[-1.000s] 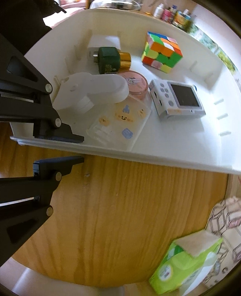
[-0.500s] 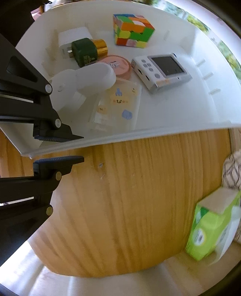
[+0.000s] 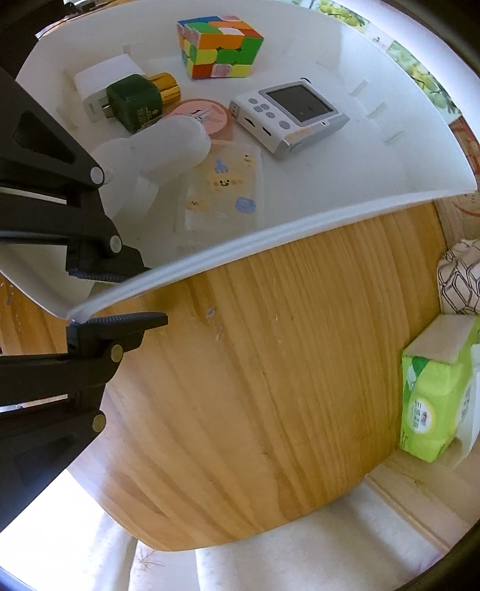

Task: Organize rigid objects
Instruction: 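Move the open left gripper toward the black plug adapter, then close the left gripper on the black plug adapter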

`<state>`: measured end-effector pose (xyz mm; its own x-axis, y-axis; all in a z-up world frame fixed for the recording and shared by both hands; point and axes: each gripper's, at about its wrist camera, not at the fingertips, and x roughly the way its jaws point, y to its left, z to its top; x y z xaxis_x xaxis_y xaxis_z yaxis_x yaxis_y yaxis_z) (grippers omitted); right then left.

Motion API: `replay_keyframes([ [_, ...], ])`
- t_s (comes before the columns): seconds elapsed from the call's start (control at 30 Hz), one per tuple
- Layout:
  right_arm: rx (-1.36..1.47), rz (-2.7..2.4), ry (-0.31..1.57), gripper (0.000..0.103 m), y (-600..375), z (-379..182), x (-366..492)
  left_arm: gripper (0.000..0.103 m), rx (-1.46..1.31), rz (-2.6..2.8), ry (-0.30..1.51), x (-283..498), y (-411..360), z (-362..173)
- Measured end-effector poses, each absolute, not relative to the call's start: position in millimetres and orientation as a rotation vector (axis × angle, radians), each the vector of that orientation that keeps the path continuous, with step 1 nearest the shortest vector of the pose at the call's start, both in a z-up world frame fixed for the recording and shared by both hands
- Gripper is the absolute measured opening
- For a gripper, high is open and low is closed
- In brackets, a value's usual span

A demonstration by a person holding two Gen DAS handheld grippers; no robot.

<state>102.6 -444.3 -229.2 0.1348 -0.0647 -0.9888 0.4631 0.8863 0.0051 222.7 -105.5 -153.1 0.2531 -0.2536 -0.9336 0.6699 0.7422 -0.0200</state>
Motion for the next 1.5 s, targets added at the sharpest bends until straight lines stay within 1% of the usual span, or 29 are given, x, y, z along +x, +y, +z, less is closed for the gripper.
replay_keyframes([
  [0.33,0.375,-0.425,1.364,0.017,-443,-229,95,0.075,0.55,-0.708,1.245,241,-126,-209],
  [0.47,0.378,-0.434,1.359,0.017,-442,-229,92,0.075,0.56,-0.704,1.261,245,-128,-220],
  [0.93,0.394,-0.462,1.364,0.018,-445,-216,95,0.072,0.559,-0.783,1.164,248,-130,-222],
  [1.0,0.395,-0.463,1.366,0.018,-446,-216,96,0.069,0.56,-0.795,1.155,247,-132,-220],
  [1.07,0.395,-0.465,1.368,0.018,-446,-216,97,0.062,0.565,-0.81,1.14,244,-137,-219],
  [1.13,0.397,-0.467,1.369,0.018,-447,-215,98,0.057,0.571,-0.827,1.127,241,-142,-218],
  [1.33,0.4,-0.475,1.37,0.019,-447,-215,99,0.057,0.575,-0.829,1.122,233,-149,-216],
  [1.5,0.398,-0.473,1.369,0.019,-447,-215,99,0.057,0.558,-0.817,1.12,236,-140,-220],
])
